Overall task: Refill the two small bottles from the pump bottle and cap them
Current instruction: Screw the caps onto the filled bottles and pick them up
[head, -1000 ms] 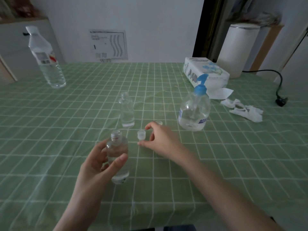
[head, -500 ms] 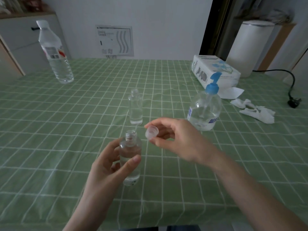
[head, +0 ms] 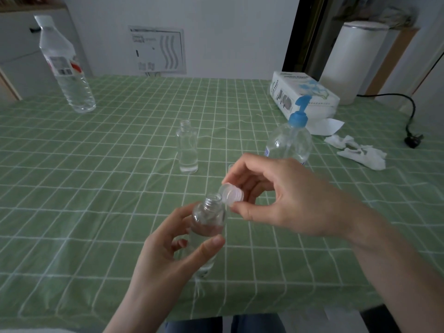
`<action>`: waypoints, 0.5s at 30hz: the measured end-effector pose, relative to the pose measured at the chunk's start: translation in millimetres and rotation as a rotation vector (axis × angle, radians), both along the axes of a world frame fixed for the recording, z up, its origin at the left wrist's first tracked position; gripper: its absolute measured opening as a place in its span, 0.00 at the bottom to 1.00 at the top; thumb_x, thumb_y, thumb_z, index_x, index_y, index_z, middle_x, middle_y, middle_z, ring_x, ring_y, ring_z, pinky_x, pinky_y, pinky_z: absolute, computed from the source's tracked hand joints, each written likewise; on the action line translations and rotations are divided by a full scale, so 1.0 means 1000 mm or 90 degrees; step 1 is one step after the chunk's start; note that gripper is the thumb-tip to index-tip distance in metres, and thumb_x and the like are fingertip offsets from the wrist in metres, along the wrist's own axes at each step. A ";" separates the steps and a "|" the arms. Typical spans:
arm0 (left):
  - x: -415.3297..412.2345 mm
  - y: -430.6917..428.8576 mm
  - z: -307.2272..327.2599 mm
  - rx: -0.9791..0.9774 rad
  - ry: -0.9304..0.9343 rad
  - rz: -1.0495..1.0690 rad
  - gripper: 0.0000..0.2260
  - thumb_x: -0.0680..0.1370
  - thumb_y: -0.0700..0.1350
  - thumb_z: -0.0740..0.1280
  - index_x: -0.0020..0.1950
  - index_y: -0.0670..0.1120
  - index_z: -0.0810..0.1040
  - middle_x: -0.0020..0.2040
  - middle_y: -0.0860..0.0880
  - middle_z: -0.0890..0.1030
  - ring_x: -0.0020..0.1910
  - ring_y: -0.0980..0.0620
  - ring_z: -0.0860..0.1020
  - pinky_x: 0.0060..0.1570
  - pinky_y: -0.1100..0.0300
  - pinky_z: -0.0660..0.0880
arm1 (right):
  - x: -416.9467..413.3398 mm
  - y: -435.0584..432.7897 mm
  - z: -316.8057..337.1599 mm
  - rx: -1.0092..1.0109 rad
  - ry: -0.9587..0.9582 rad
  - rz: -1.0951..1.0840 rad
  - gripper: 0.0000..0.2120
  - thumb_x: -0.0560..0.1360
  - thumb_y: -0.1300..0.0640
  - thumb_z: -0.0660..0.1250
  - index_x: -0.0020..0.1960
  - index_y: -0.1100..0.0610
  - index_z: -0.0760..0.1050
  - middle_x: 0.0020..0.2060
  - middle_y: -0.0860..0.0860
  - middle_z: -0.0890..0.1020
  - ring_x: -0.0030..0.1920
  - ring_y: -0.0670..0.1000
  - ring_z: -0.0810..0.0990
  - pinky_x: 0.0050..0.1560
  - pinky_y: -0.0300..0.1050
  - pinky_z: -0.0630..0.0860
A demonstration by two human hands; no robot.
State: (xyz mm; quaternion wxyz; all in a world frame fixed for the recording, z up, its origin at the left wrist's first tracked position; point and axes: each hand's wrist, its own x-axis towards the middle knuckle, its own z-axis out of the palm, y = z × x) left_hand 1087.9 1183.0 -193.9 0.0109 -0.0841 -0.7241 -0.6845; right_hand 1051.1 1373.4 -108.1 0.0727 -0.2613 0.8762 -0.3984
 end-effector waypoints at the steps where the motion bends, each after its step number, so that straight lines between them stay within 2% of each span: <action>1: 0.000 0.001 0.001 -0.005 -0.003 -0.003 0.21 0.59 0.59 0.74 0.52 0.63 0.79 0.45 0.53 0.85 0.47 0.51 0.81 0.56 0.37 0.72 | -0.001 0.001 0.001 -0.011 -0.001 0.002 0.11 0.74 0.61 0.73 0.55 0.54 0.78 0.46 0.48 0.83 0.46 0.46 0.83 0.52 0.43 0.81; 6: -0.001 0.003 0.004 -0.024 -0.007 -0.009 0.20 0.60 0.60 0.72 0.52 0.63 0.79 0.46 0.53 0.85 0.48 0.50 0.81 0.56 0.37 0.72 | -0.004 0.001 0.003 -0.067 -0.012 0.028 0.13 0.74 0.61 0.72 0.58 0.55 0.80 0.47 0.42 0.82 0.52 0.43 0.83 0.56 0.38 0.79; 11: -0.004 0.006 0.006 -0.038 -0.009 -0.024 0.21 0.62 0.60 0.72 0.54 0.61 0.79 0.47 0.54 0.84 0.49 0.53 0.81 0.57 0.40 0.73 | -0.007 -0.001 0.006 -0.032 0.002 0.024 0.15 0.73 0.62 0.72 0.58 0.51 0.80 0.49 0.42 0.84 0.54 0.41 0.83 0.60 0.40 0.78; 15: -0.009 0.007 0.009 -0.040 -0.003 -0.026 0.21 0.62 0.60 0.72 0.53 0.59 0.80 0.46 0.53 0.84 0.48 0.52 0.81 0.57 0.38 0.72 | -0.009 -0.002 0.009 -0.002 0.013 0.012 0.14 0.73 0.62 0.72 0.57 0.51 0.81 0.50 0.43 0.85 0.52 0.41 0.83 0.59 0.37 0.78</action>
